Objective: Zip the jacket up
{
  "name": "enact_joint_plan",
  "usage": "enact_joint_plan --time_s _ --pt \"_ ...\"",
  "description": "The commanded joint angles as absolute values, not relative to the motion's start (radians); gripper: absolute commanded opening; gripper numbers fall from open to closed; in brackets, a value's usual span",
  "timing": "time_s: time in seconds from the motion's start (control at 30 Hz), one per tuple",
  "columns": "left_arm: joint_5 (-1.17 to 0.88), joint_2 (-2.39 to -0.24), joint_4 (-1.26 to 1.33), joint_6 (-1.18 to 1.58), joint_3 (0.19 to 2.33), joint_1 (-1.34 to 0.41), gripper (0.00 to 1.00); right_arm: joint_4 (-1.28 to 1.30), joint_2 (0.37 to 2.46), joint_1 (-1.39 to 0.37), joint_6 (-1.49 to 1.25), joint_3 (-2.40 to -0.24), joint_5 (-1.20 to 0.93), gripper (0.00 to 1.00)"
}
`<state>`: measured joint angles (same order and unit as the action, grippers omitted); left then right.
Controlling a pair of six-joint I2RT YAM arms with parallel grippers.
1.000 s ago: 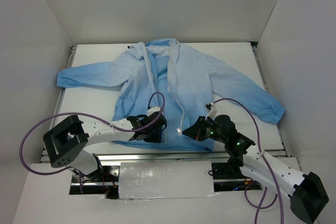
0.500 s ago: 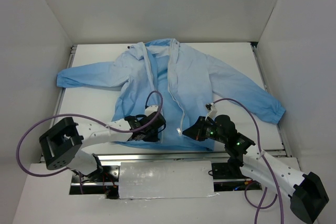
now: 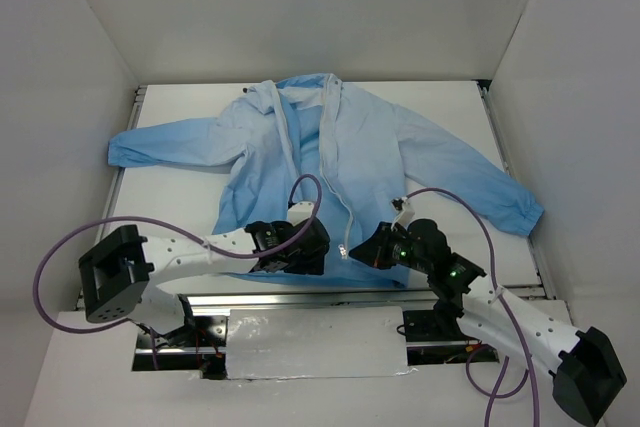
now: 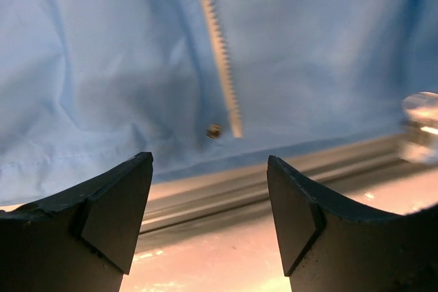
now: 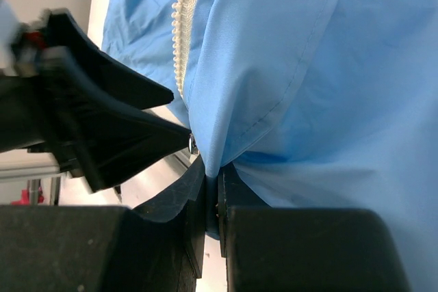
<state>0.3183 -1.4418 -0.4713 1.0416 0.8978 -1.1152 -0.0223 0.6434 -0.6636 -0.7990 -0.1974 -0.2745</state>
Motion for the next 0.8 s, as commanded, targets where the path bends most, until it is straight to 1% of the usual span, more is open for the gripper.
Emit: enact_joint_plan --time_s 0.0,0.1,0.2,0.37,0.47,0.6,0.63,0.67,0.77 --pt "0.353 -1.488 -0.520 1.091 0.919 -1.118 0.80 0.037 0.598 -0.667 -0.798 -0.250 -0.209 0.00" --pt "0.371 -1.523 -0.526 1.098 0.927 -1.120 0.81 0.113 0.554 -0.666 -0.801 -0.267 -0.170 0.00" --pt "0.382 -1.571 -0.531 1.100 0.949 -1.120 0.81 0.138 0.512 -0.666 -0.801 -0.275 -0.163 0.00" --pt "0.396 -1.600 -0.534 1.103 0.960 -1.120 0.79 0.155 0.495 -0.666 -0.793 -0.281 -0.170 0.00" --pt "0.413 -1.621 -0.551 1.109 0.966 -1.120 0.74 0.152 0.492 -0.664 -0.796 -0.276 -0.176 0.00" --pt "0.420 -1.655 -0.552 1.115 0.962 -1.120 0.73 0.153 0.485 -0.666 -0.795 -0.273 -0.183 0.00" --pt "0.417 -1.661 -0.545 1.112 0.960 -1.121 0.70 0.155 0.485 -0.664 -0.792 -0.275 -0.183 0.00" --pt "0.420 -1.675 -0.545 1.114 0.963 -1.120 0.64 0.158 0.482 -0.666 -0.790 -0.275 -0.183 0.00" --pt "0.436 -1.698 -0.555 1.115 0.968 -1.120 0.64 0.163 0.476 -0.667 -0.788 -0.276 -0.184 0.00"
